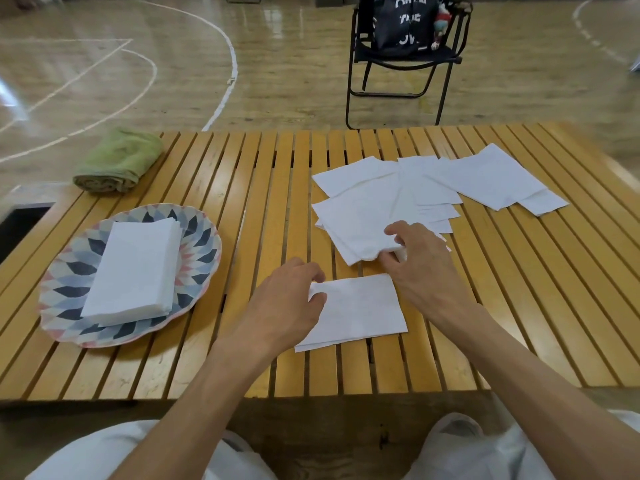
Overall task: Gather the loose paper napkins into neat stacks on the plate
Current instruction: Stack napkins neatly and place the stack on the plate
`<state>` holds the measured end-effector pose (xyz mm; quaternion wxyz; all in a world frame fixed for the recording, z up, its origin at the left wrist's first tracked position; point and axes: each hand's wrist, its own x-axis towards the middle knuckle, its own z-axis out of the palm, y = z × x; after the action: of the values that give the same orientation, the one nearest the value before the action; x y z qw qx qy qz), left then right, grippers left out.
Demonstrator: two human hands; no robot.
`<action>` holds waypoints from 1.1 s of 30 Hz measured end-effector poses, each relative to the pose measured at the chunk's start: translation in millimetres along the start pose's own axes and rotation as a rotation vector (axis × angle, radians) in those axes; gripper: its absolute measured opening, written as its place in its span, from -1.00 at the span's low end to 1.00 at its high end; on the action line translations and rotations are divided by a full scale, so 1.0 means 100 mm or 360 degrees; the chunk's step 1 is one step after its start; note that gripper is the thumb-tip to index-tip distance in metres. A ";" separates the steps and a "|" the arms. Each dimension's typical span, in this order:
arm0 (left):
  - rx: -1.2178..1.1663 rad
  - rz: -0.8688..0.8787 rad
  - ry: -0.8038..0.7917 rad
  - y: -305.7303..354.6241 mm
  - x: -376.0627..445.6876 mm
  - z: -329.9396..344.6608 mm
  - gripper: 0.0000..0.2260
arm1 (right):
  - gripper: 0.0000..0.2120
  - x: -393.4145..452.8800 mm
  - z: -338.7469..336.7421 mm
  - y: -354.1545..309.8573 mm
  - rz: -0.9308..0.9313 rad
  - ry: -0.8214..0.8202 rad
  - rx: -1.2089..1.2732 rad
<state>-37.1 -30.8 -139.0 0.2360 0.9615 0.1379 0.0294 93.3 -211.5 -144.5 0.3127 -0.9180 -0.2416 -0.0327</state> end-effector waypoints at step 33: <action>0.0028 0.0072 0.0006 0.09 -0.03 -0.13 -0.76 | -0.85 0.44 -0.20 -0.02 0.0270 0.0199 -0.0467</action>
<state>-40.0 -33.1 -123.2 0.2265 0.9663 0.1168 0.0355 133.2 -202.9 -117.9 0.1913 -0.9671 -0.1361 -0.0983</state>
